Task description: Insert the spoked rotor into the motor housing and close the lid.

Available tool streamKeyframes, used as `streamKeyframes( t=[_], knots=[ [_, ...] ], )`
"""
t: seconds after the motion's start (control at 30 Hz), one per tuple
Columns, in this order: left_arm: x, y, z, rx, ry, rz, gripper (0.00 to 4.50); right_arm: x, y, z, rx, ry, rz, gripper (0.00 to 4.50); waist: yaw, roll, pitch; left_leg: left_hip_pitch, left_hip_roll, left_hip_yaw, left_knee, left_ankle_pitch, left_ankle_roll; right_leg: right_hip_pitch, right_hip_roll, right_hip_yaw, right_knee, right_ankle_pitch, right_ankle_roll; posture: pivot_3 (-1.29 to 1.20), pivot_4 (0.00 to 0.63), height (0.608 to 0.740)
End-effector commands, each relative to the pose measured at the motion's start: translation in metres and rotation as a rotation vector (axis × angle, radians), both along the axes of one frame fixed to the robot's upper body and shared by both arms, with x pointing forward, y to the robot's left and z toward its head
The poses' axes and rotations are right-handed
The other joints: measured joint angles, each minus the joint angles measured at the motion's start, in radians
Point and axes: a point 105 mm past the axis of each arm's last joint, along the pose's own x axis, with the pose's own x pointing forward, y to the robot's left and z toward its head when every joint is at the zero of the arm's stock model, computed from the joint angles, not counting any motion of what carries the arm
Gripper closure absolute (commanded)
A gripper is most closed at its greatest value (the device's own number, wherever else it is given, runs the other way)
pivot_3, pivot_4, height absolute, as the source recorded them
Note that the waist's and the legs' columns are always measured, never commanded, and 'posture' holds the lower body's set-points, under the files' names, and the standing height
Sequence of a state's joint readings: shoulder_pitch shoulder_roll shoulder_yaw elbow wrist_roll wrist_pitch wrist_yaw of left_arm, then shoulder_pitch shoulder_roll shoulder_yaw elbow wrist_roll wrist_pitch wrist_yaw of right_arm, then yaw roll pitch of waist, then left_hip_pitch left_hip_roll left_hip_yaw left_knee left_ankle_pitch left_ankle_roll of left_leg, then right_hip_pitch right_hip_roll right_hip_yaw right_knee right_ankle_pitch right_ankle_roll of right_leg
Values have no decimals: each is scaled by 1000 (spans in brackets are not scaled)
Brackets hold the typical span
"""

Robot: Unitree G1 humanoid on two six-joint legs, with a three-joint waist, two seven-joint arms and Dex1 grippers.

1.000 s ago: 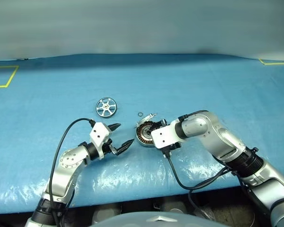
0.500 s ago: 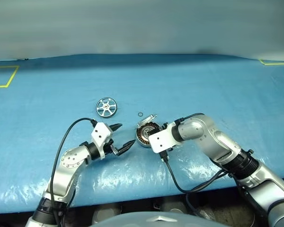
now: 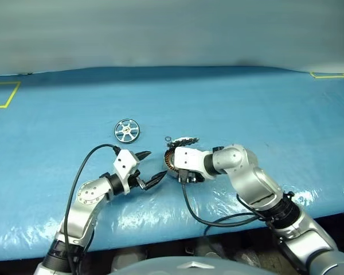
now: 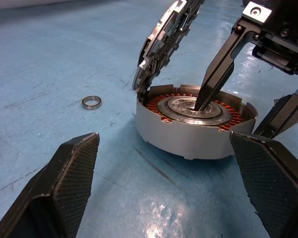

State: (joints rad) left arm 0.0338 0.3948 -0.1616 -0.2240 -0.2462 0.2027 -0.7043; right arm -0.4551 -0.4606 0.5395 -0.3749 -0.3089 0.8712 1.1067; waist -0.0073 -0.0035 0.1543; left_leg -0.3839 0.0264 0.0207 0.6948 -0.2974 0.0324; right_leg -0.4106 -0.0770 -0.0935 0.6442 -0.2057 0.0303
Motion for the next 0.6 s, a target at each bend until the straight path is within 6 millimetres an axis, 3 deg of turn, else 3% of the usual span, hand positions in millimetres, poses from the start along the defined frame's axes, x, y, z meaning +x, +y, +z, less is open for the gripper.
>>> streamKeyframes(
  t=[0.03,0.17,0.4,0.47,0.6],
  knots=[
    [0,-4,4,-11,-31,-20,0,-1,-4,-20,-52,68,-78,2385,-3,0,0,1,0,0,0,0,0,0,0,0,0,-1,0,0,150,740],
    [1,-4,3,-14,-33,-22,0,6,-11,-24,-123,10,-94,2385,-3,0,0,6,0,0,0,0,-1,0,0,0,0,-4,-2,0,150,740],
    [2,-4,2,-14,-33,-21,0,-1,-9,-24,-150,-35,14,2385,-2,-1,-2,6,0,0,0,1,-1,0,-1,1,0,-3,-1,0,150,740],
    [2,-4,2,-16,-33,-18,0,-5,-5,-21,-122,-5,27,1668,-2,-1,-2,6,0,0,0,1,-1,0,-1,1,0,-3,-1,0,150,740],
    [2,-3,1,-15,-33,-17,0,-2,7,-3,-16,15,-25,1668,-1,-1,-2,5,0,0,-1,1,-1,0,-1,1,0,-2,1,0,150,740]
  ],
)
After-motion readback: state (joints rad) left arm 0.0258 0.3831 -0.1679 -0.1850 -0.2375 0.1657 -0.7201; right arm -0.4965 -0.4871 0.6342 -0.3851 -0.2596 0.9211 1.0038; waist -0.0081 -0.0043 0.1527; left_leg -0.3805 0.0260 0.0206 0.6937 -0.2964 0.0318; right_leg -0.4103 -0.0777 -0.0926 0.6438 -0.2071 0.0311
